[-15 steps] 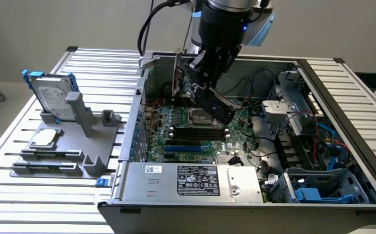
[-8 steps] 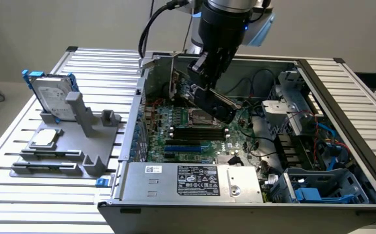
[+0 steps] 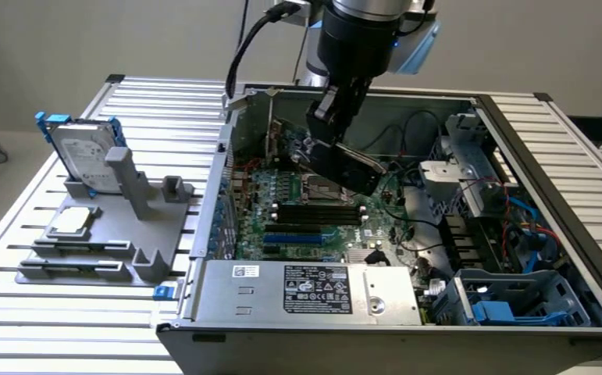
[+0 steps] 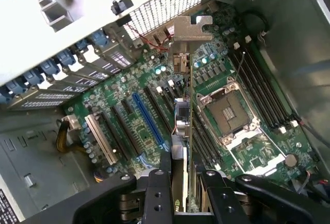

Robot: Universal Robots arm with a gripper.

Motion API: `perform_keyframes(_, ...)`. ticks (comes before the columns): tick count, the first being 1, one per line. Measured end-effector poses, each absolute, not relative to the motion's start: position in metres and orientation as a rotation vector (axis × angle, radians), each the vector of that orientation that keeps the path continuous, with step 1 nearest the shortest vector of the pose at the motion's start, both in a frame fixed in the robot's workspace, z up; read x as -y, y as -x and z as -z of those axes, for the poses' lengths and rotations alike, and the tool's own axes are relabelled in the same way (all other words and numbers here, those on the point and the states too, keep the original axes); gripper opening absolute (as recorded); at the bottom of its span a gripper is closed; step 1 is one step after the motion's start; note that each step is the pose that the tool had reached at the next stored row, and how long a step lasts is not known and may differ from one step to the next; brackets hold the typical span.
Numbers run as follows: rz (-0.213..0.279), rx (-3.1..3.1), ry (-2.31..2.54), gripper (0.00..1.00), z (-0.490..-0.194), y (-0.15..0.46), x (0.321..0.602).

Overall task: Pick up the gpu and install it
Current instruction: 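Insert the gpu into the slot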

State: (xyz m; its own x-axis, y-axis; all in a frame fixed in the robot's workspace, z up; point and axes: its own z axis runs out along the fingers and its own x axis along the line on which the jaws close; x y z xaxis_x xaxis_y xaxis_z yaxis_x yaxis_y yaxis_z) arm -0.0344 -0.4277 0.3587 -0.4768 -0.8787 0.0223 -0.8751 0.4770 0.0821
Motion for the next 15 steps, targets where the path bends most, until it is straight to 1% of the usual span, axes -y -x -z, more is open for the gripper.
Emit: perform_keyframes(15, 0.102, 2.409, -1.921, 0.27, -0.3559, 0.0344, 0.4277)
